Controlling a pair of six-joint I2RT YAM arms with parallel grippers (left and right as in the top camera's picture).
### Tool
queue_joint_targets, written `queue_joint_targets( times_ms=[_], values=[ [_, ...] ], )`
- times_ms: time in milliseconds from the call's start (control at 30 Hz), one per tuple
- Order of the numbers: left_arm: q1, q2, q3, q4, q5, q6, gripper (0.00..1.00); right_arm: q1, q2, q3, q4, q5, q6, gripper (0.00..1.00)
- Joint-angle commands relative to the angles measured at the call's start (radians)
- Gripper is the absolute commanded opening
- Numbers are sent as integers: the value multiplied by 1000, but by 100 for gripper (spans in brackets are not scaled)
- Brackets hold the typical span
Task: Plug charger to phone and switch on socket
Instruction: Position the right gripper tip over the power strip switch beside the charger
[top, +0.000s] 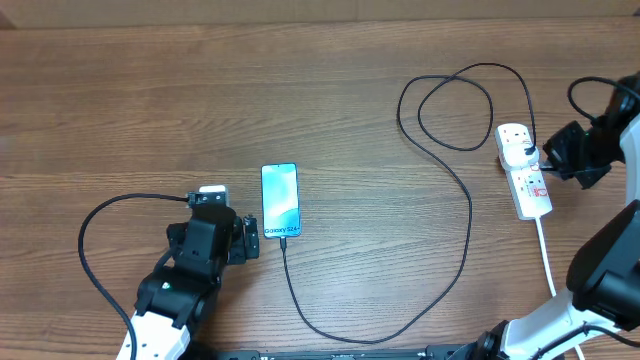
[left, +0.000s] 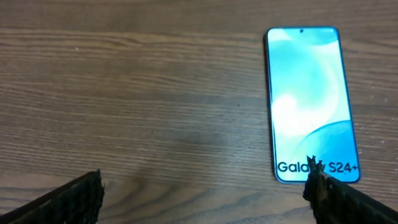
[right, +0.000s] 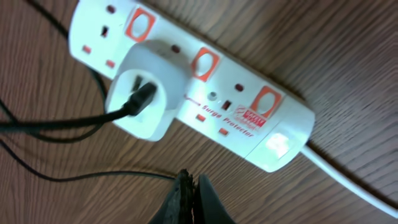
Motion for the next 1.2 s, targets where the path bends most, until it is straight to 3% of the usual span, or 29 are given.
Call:
queue_joint_targets(
  times_ms=[0,267,1167],
  values=[
    [-6,34,-3,3,-3,-13,100,-34,24,33,6,-17,-9,4],
    [-6,96,-3,3,-3,-13,100,-34,126,74,2,-27,-34,4],
    [-6,190,-3,4,-3,-13,100,-32,206,84,72,-67,-34,4]
  ],
)
